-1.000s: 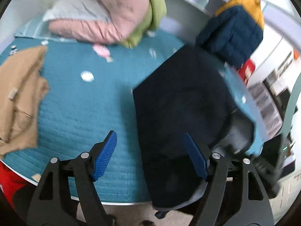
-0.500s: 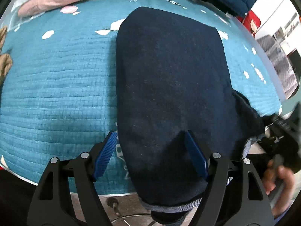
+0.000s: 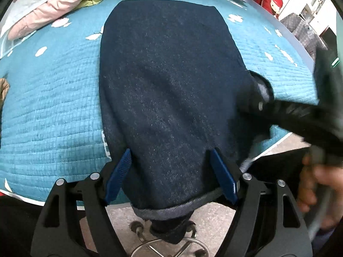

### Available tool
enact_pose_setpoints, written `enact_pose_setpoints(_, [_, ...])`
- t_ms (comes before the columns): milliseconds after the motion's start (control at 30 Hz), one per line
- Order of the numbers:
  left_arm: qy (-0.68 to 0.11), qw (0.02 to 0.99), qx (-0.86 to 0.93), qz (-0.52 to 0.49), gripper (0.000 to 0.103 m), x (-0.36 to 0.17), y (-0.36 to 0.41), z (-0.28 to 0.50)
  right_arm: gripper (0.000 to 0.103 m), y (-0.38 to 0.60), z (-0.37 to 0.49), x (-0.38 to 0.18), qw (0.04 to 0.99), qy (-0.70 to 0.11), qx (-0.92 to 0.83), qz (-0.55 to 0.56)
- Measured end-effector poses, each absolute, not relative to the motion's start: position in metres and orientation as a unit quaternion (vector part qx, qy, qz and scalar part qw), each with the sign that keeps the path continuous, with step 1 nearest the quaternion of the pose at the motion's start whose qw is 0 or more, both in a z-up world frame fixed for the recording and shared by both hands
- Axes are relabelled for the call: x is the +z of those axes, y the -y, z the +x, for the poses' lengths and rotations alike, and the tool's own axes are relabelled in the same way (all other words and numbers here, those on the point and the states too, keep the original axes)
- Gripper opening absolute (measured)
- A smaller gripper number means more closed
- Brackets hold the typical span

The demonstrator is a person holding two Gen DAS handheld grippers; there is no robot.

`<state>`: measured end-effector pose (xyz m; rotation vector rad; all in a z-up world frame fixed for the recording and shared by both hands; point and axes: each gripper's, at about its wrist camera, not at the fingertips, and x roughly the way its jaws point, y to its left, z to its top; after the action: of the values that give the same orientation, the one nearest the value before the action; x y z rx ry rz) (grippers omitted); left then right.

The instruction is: Fold large clothes

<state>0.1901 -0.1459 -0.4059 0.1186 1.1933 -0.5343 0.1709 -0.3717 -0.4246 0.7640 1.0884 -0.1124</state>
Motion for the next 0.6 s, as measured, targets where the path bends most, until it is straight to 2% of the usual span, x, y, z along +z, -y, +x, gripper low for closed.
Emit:
enact_pose_setpoints(67, [-0.55, 0.792, -0.263, 0.031, 0.075, -0.4, 0.138, 0.189, 0.0, 0.384, 0.161, -0.426, 0.777, -0.5, -0.064, 0.378])
enact_pose_setpoints(167, [-0.527, 0.804, -0.274, -0.019, 0.077, -0.381, 0.126, 0.203, 0.0, 0.384, 0.16, -0.422, 0.781, -0.507, -0.077, 0.357])
enact_pose_setpoints(300, [-0.517, 0.817, -0.256, -0.023, 0.077, -0.364, 0.121, 0.242, 0.0, 0.38, 0.16, -0.413, 0.781, -0.509, -0.079, 0.354])
enact_pose_setpoints(367, [-0.512, 0.819, -0.257, -0.031, 0.077, -0.358, 0.122, 0.258, 0.005, 0.375, 0.173, -0.402, 0.789, -0.495, -0.07, 0.355])
enact_pose_setpoints(600, [-0.512, 0.811, -0.284, -0.003, 0.076, -0.334, 0.156, 0.328, 0.005, 0.362, 0.214, -0.368, 0.811, -0.459, -0.005, 0.361])
